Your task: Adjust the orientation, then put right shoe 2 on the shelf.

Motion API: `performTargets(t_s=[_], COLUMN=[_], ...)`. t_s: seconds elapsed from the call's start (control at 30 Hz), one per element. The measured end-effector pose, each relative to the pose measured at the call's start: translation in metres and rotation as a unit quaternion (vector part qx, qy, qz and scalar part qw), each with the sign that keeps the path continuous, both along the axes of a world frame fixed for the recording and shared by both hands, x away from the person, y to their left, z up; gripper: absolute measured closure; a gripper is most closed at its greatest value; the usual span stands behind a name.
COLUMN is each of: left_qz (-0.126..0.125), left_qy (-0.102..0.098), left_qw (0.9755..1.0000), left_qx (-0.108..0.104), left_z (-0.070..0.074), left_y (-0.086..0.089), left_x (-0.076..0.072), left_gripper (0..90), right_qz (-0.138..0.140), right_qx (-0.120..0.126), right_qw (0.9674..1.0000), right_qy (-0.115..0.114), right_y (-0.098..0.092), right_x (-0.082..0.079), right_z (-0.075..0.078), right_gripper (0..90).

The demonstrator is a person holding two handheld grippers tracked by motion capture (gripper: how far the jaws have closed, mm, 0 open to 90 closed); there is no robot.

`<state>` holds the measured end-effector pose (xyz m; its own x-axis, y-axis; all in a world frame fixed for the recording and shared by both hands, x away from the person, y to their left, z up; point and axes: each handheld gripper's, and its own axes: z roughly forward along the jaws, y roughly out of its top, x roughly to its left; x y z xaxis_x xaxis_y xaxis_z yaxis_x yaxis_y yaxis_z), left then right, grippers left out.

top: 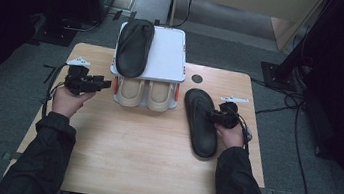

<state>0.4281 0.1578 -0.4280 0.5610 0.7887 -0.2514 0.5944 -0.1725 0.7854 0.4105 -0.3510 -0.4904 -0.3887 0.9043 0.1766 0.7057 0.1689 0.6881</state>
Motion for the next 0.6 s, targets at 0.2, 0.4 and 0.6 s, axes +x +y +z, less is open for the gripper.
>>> performTargets(t_s=[0.2,0.4,0.6], left_qz=[-0.001,-0.001,0.000], left_qy=[0.000,0.000,0.001], left_qw=[1.0000,1.0000,1.0000], left_qx=[0.000,-0.001,-0.009], left_z=[0.000,-0.001,0.000], left_y=[0.001,0.002,0.004], left_x=[0.000,0.000,-0.001], left_gripper=[52.8,52.8,52.7], right_qz=[-0.018,-0.035,-0.046], right_qx=[0.009,0.011,0.016], right_qw=[0.9997,0.9993,0.9988], right_qy=[0.014,0.011,0.003], right_y=[0.001,-0.002,-0.004], right_x=[0.000,-0.002,-0.001], right_z=[0.004,0.012,0.024], right_gripper=[72.6,72.5,72.5])
